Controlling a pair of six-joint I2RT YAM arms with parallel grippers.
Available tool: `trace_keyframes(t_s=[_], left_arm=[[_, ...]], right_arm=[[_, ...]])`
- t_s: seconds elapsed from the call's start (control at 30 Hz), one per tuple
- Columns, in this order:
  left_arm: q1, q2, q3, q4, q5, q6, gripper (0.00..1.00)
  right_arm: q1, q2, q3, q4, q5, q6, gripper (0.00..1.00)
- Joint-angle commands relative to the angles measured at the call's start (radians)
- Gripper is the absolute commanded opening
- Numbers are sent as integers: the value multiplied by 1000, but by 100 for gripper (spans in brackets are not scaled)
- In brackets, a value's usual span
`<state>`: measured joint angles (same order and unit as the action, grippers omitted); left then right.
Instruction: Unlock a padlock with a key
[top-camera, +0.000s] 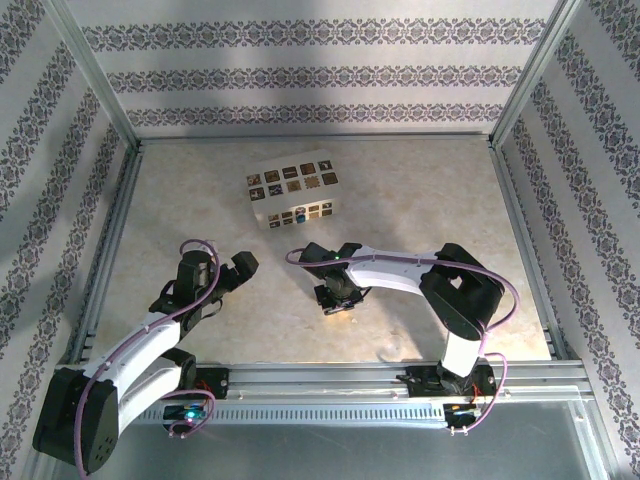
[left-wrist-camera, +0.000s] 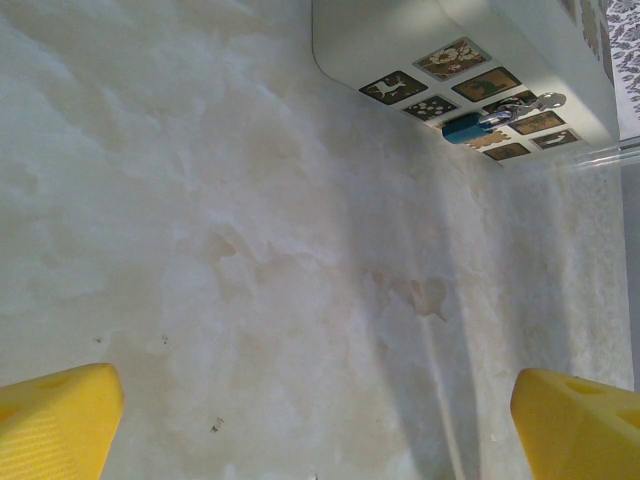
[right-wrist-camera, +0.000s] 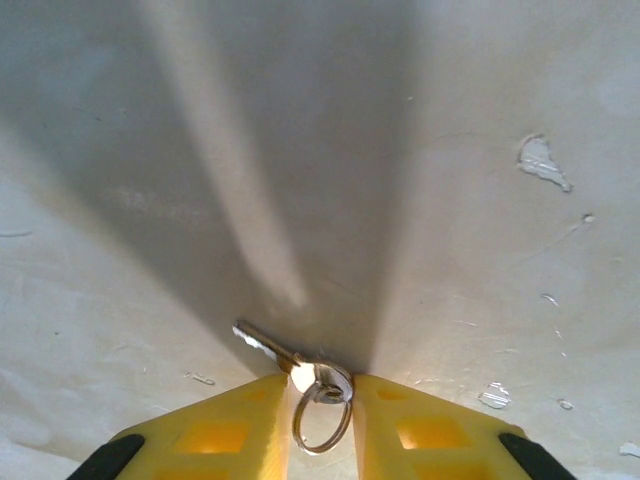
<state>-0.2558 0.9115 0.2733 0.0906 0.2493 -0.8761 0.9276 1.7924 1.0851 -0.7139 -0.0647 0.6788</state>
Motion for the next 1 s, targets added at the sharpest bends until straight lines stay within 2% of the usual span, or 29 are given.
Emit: trace_keyframes(t_s=[0.0,0.13,0.47,0.7,0.97], left_arm=[[-13,-11,12,0,-16,7,99],[-13,-16,11,0,-15,9,99],[-14,-41,14,-9,-15,21,99],[-13,-66,51,-31,28,34,99],[-14,-56,139,11,128,-41,99]], right_arm=[[8,6,21,-16,38,7,21],[8,-5,16,-16,40,5,17],[7,-48,-8,18,26,4,0],[-14,-140,-78,124,15,2,0],[-66,-349,-228,397,-35,32,0]])
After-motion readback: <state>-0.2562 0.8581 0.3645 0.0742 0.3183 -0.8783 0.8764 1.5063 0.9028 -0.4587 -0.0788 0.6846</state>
